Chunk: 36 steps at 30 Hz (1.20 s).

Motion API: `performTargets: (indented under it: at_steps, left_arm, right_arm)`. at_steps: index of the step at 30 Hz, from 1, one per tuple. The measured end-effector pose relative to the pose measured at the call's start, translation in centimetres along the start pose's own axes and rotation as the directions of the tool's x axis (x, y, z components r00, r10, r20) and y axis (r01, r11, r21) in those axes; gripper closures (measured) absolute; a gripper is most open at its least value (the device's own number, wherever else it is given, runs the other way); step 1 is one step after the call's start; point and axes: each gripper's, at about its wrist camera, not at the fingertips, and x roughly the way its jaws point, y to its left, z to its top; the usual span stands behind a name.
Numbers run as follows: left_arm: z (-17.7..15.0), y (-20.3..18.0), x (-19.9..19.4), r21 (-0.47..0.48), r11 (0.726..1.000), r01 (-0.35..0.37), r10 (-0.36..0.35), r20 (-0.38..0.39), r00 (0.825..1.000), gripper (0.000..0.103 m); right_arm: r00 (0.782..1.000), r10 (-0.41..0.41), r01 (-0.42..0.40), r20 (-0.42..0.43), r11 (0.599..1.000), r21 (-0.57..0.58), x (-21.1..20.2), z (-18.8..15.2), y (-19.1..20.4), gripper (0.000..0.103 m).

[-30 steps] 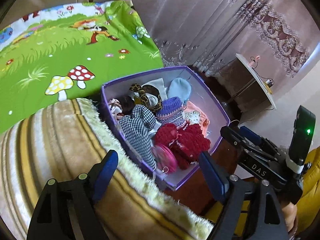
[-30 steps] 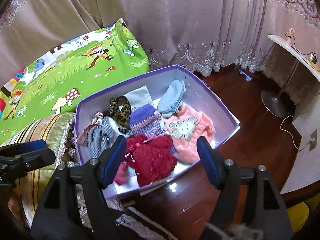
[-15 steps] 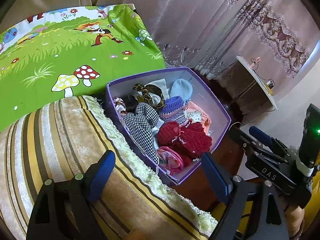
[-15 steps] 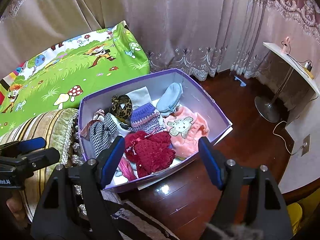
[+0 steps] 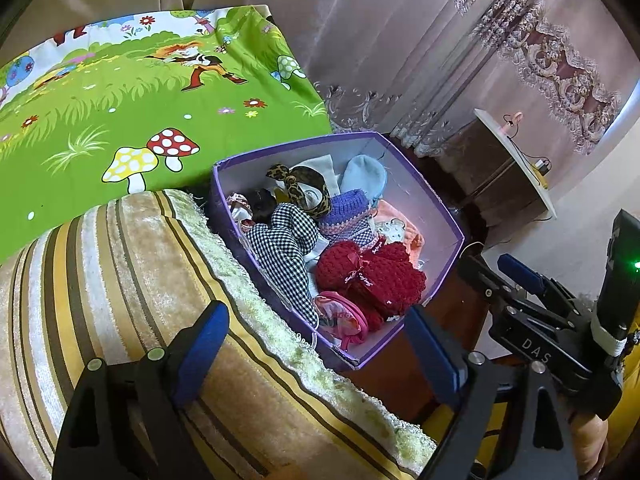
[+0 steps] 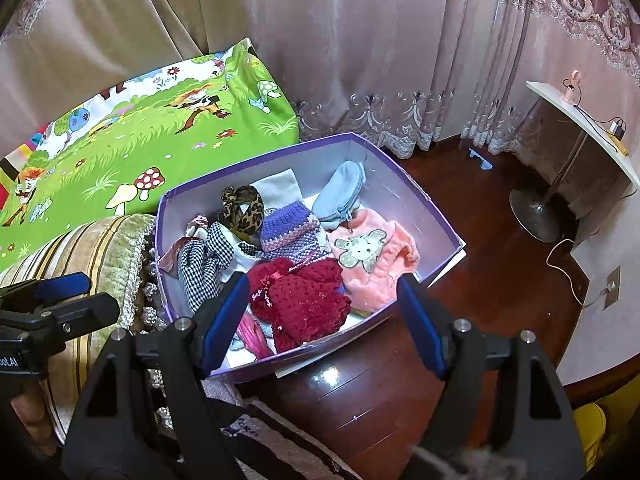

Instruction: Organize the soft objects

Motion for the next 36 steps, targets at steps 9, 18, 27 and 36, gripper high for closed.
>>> performTargets:
  at_steps: [9,18,27,36]
  left_arm:
    - [0.01,0.03,0.04,0.001,1.000,0.001,-0.001,0.000,1.000,0.013]
    - [0.01,0.05,0.05,0.001,1.000,0.001,-0.001,-0.001,1.000,0.013]
    - [0.00,0.05,0.06,0.001,1.000,0.001,-0.001,-0.001,1.000,0.013]
    - [-0.01,0.05,0.07,0.001,1.000,0.001,-0.001,-0.001,1.000,0.013]
  right_arm:
    - [1.000,0.000,0.000,0.000,1.000,0.001,-0.05,-0.02,-0.04,0.025]
    - [1.000,0.001,-0.001,0.000,1.000,0.003,-0.05,-0.16,-0.13,0.025]
    - [1.000,-0.003,0.003,0.001,1.000,0.005,-0.16,-0.19,-0.13,0.025]
    - [1.000,-0.001,0.001,-0.002,1.000,0.008,-0.09,-0.23,-0.16,0.025]
